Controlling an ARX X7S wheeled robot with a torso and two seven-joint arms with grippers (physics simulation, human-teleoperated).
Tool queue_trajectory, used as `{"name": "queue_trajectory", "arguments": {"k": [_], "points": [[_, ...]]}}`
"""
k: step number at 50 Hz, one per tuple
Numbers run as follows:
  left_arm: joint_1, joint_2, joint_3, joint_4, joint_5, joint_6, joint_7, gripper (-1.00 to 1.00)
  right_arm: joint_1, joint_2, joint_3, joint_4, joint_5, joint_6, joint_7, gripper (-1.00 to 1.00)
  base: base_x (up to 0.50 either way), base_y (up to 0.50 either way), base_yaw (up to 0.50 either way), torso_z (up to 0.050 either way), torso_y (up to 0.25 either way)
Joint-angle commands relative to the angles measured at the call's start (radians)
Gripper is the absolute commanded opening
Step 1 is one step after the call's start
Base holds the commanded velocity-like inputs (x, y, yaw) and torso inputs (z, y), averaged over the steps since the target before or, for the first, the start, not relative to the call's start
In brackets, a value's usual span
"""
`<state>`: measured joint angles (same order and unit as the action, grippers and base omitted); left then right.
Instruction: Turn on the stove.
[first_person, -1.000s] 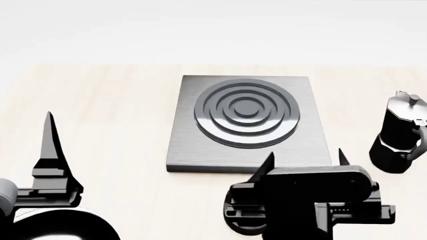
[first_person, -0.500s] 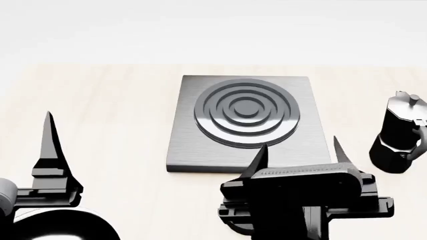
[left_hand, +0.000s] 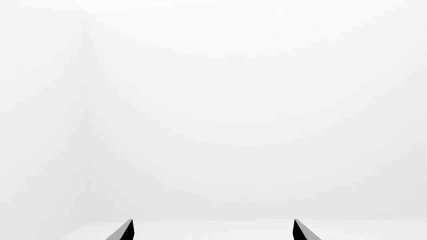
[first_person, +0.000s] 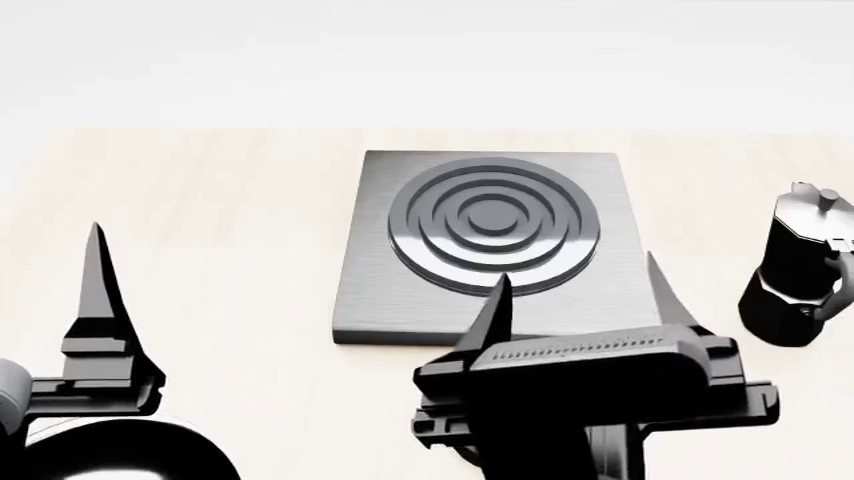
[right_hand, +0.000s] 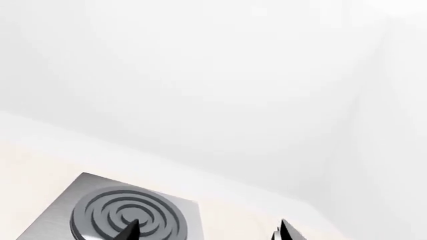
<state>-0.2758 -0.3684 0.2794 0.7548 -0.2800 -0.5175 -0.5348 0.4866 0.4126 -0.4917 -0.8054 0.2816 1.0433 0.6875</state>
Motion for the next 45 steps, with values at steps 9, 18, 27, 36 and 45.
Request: {"name": "queue_trajectory", "arguments": {"k": [9,18,27,36,45], "points": [[-0.004,-0.003,0.007,0.001,-0.003,-0.001,-0.004,1.00,0.018,0.012,-0.030,-0.043,-0.007,0.000,0.001,1.00,0.00,0.00,0.00,0.000,0.000],[-0.007,-0.004,0.008,-0.005,-0.005,0.003,-0.005,1.00,0.022,0.014,-0.033,-0.056,-0.009,-0.007,0.004,1.00,0.00,0.00,0.00,0.000,0.000],[-0.005,-0.005,0.014,-0.003,-0.004,0.006,-0.007,1.00,0.024,0.012,-0.026,-0.083,-0.006,-0.007,0.010,1.00,0.00,0.00,0.00,0.000,0.000],[-0.006,-0.008,0.017,0.009,-0.006,-0.002,-0.012,1.00,0.028,0.012,-0.026,-0.100,-0.004,-0.004,0.015,1.00,0.00,0.00,0.00,0.000,0.000],[-0.007,-0.012,0.017,0.030,-0.010,-0.014,-0.019,1.00,0.029,0.016,-0.014,-0.124,0.003,0.010,0.020,1.00,0.00,0.00,0.00,0.000,0.000]]}}
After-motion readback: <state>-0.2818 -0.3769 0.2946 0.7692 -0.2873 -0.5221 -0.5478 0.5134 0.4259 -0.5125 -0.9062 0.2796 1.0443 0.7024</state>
